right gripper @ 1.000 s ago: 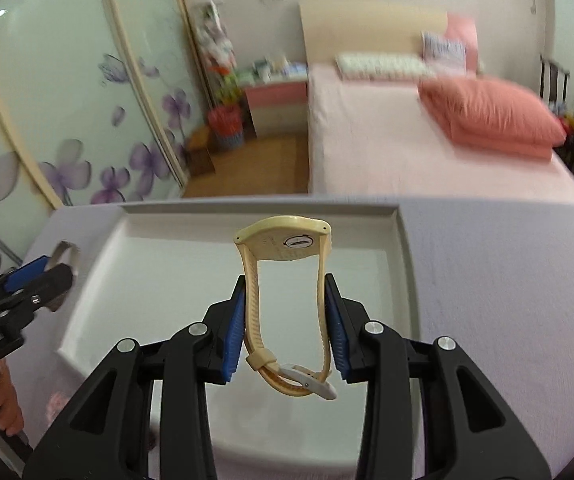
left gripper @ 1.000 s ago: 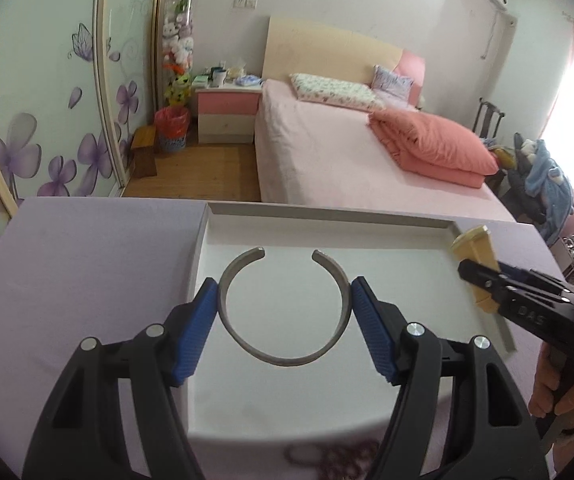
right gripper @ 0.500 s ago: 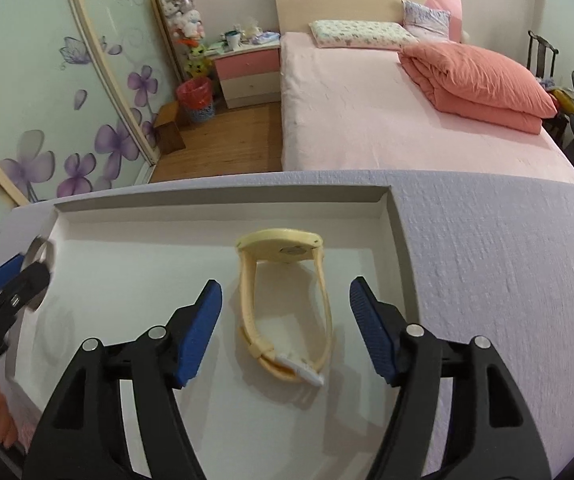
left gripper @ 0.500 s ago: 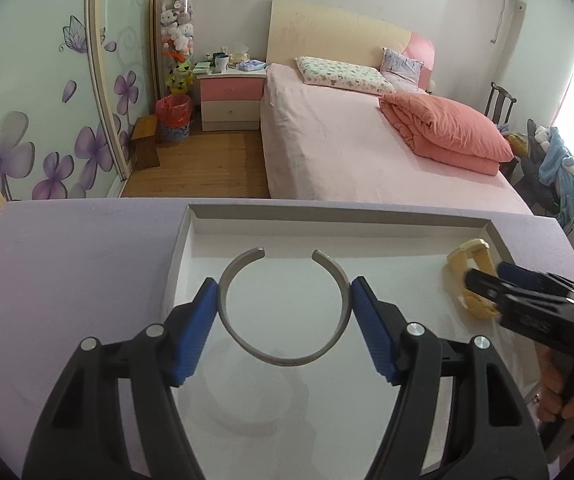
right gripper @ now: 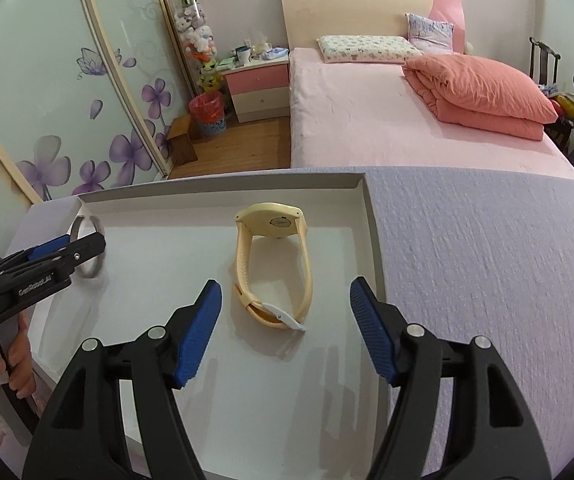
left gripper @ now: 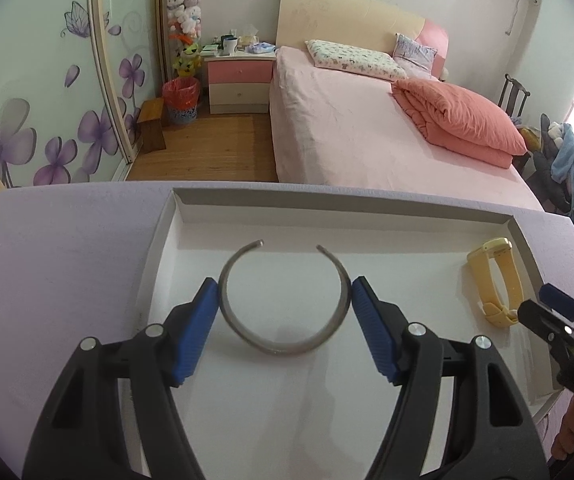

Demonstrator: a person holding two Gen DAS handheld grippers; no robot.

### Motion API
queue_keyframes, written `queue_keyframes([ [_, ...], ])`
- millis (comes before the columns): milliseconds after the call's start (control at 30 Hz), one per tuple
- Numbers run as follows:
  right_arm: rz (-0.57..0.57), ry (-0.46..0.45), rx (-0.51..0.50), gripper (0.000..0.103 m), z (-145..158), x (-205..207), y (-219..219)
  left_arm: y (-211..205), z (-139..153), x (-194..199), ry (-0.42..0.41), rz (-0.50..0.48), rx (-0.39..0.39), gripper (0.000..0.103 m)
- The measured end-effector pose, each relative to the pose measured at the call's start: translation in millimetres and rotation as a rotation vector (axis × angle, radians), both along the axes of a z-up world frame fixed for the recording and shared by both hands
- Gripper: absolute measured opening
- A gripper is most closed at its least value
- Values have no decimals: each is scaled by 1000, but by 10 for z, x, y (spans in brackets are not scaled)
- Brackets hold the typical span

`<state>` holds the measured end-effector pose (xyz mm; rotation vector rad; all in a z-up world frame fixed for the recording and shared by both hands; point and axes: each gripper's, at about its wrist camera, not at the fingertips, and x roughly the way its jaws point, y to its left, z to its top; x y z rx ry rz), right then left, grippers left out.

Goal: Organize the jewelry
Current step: 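Lower the watch and bangle into the grey tray and open both tools, then grasp the pearl brooch with the right tool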

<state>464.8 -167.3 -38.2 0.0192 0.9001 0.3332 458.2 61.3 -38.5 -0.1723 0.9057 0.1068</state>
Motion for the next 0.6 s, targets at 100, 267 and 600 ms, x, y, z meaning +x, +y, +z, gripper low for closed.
queue_keyframes([
  [100, 4, -7, 3, 67, 15, -69, -20, 32, 89, -97, -25, 5, -10, 72],
  [267, -4, -32, 26, 67, 127, -276, -130, 188, 332, -498, -81, 29, -19, 77],
  [600, -26, -91, 67, 74, 271, -1134, -409, 382, 599, -2039, -236, 60, -4, 93],
])
